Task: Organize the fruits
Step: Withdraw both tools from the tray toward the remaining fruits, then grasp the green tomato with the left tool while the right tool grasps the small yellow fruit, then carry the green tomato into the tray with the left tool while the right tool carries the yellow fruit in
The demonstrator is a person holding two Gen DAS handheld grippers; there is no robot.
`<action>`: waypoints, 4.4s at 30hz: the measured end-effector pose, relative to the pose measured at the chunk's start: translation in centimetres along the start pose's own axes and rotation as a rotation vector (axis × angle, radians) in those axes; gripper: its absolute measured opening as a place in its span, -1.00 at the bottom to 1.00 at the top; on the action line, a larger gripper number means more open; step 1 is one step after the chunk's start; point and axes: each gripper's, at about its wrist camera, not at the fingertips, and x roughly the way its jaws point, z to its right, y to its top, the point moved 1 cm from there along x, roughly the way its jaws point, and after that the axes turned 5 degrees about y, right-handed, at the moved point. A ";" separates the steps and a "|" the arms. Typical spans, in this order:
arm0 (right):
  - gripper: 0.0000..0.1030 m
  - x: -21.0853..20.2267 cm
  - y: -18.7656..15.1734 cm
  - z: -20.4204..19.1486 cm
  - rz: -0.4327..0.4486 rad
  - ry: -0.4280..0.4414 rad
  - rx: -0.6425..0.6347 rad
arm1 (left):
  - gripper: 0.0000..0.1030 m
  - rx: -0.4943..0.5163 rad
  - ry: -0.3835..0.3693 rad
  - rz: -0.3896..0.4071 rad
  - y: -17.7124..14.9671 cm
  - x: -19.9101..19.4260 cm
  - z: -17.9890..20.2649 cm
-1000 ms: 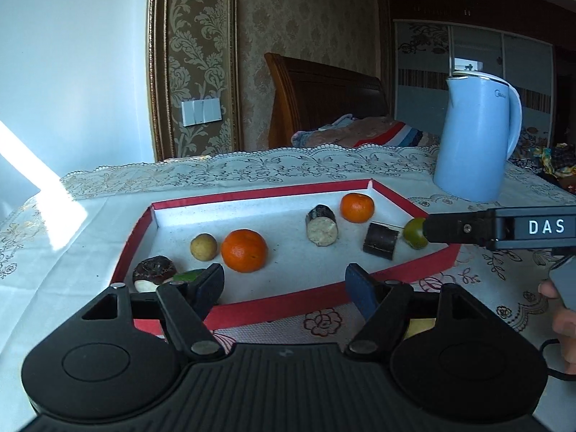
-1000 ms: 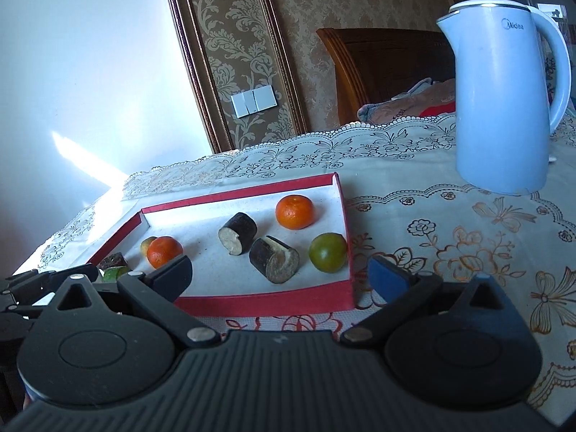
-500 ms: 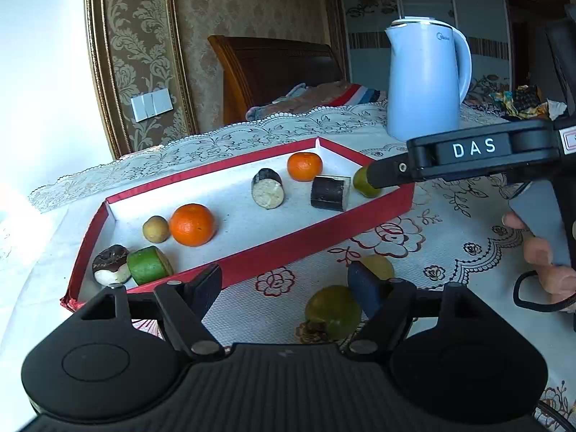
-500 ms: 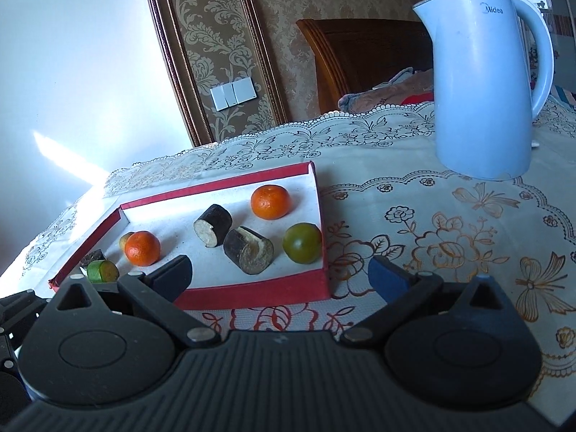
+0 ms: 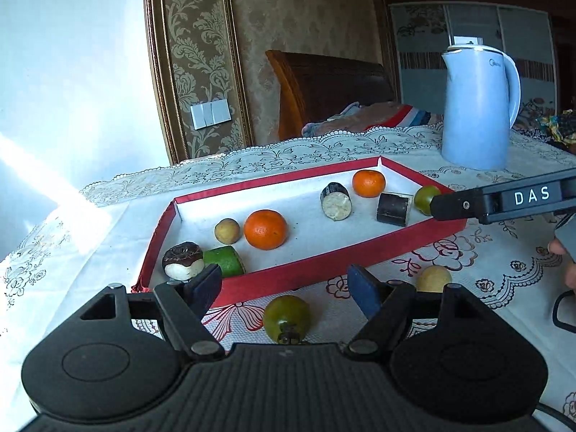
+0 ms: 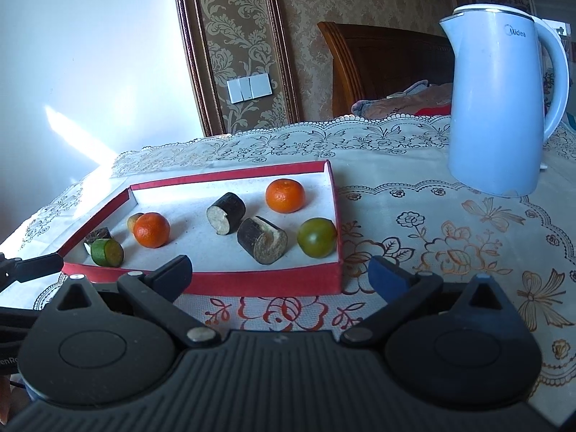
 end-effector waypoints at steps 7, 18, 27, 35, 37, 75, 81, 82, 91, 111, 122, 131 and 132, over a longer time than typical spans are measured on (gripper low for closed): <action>1.00 0.4 -0.2 0.0 -0.030 0.011 0.000 | 0.49 -0.059 0.039 -0.086 0.0 1.5 -1.0; 1.00 0.1 -1.6 -2.9 -0.088 0.083 -0.152 | 0.50 -0.066 0.035 -0.159 -0.4 2.6 -1.3; 0.77 0.3 -2.5 -5.3 -0.123 0.096 -0.284 | 0.51 -0.109 0.050 -0.224 -0.6 3.5 -2.0; 0.30 1.5 -2.8 -5.5 -0.193 0.094 -0.291 | 0.51 -0.117 0.050 -0.227 -0.7 3.5 -2.2; 0.14 1.7 -2.8 -5.5 -0.204 0.103 -0.285 | 0.51 -0.118 0.049 -0.227 -0.7 3.5 -2.2; -0.47 1.4 -2.8 -5.8 -0.180 0.125 -0.296 | -0.40 -0.043 0.077 -0.172 -0.4 3.0 -1.0; -0.47 1.1 -2.5 -4.9 -0.158 0.119 -0.243 | -0.39 -0.035 0.077 -0.144 -0.3 2.7 -0.9; -0.48 1.1 -2.5 -4.9 -0.158 0.118 -0.238 | -0.39 -0.033 0.076 -0.138 -0.3 2.6 -0.8; -0.48 0.6 -2.3 -4.4 -0.126 0.099 -0.212 | -0.39 -0.035 0.073 -0.113 -0.2 2.2 -0.9; -0.48 0.0 -0.8 -4.0 -0.030 0.050 -0.182 | -0.39 -0.226 0.046 -0.079 1.0 2.0 -3.8; -0.47 4.1 1.9 -6.6 -0.038 0.007 -0.258 | -0.39 -0.220 0.073 -0.125 3.6 5.1 -3.7; -0.47 8.9 2.3 -7.1 -0.101 -0.026 -0.265 | -0.39 -0.177 0.139 -0.123 4.4 7.9 -2.6; -0.47 9.3 2.3 -7.0 -0.110 -0.027 -0.258 | -0.39 -0.177 0.144 -0.120 4.5 8.0 -2.6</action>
